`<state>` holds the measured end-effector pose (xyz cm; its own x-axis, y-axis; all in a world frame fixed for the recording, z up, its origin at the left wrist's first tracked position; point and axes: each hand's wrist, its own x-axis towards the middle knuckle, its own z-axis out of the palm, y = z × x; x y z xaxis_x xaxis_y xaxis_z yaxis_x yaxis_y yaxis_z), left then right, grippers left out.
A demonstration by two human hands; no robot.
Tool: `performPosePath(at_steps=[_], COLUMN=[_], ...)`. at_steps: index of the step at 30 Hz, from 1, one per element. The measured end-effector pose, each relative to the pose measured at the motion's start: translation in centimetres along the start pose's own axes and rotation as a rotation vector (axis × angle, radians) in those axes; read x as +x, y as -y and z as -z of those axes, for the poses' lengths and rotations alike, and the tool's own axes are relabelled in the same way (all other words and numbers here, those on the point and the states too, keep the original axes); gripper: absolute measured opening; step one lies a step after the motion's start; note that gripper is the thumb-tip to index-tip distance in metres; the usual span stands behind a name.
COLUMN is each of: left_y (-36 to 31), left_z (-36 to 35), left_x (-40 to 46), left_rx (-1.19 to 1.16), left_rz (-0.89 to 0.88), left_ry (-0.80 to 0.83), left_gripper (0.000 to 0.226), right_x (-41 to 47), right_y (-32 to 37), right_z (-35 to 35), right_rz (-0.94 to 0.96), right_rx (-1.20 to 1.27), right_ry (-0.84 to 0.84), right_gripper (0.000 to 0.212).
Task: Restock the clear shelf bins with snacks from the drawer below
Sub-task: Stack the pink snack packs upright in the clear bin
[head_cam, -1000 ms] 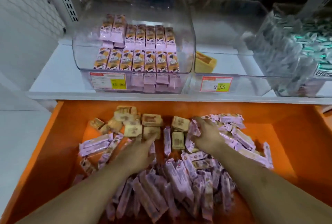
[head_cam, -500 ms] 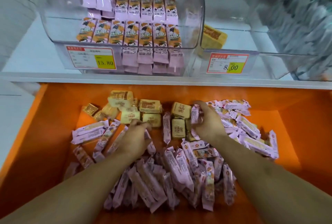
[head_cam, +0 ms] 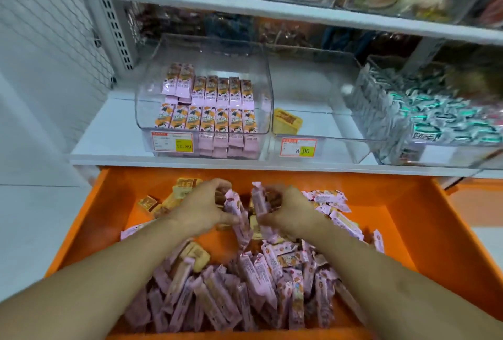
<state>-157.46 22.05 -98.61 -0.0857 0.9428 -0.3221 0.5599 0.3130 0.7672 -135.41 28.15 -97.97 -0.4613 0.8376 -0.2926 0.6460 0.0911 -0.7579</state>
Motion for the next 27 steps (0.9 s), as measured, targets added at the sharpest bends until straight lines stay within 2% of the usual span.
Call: performPosePath(at_steps=[1,3,4,6,7,10,12,16,19,23,27], left_y=[-1.1,-2.9,-3.9,-6.0,-7.1,-9.0,-9.1,-9.7,-9.7,-9.7,-9.9], left_z=[0.8,2.4,3.4,5.3,6.2,8.3,9.0,9.1,8.9,8.8,8.6], left_x=[-0.8,-2.2,-3.0,-5.0,-5.9,-8.1,-8.8,-9.4,-8.6,-7.5,-6.5], left_rx=[-0.009,-0.067,-0.124,-0.238,-0.281,-0.321,-0.466,-0.66,-0.713,-0.744,-0.744], left_rz=[0.002,-0.015,-0.029,-0.042,-0.042,-0.059,-0.068,-0.07,-0.058,-0.005,0.015], left_ry=[-0.011,-0.017,-0.002,0.024,0.031,-0.007,0.004,0.043,-0.003,-0.028,-0.029], left_gripper=[0.079,0.101,0.101,0.066,0.059,0.063,0.066,0.045,0.035,0.027,0.034], right_x=[-0.8,-2.4,-3.1,-4.4,-5.1,-7.0,-7.7,-7.2,-6.1,-4.4,-3.4], right_y=[1.1,3.3,4.2,6.1,6.9,8.9,9.5,10.3,11.2,11.3,11.3], right_z=[0.5,1.8,2.5,3.8,4.4,5.4,5.4,4.5,4.3,5.3,6.3], right_rz=[0.024,0.057,0.059,0.08,0.103,0.148,0.161,0.193,0.174,0.112,0.111], right_rx=[0.019,0.069,0.092,0.167,0.19,0.224,0.257,0.279,0.32,0.331,0.31], right_ry=[-0.008,-0.029,-0.037,-0.015,0.001,-0.009,-0.011,-0.036,-0.064,-0.058,-0.102], right_gripper=[0.048,0.037,0.035,0.033,0.034,0.044,0.045,0.054,0.053,0.069,0.058])
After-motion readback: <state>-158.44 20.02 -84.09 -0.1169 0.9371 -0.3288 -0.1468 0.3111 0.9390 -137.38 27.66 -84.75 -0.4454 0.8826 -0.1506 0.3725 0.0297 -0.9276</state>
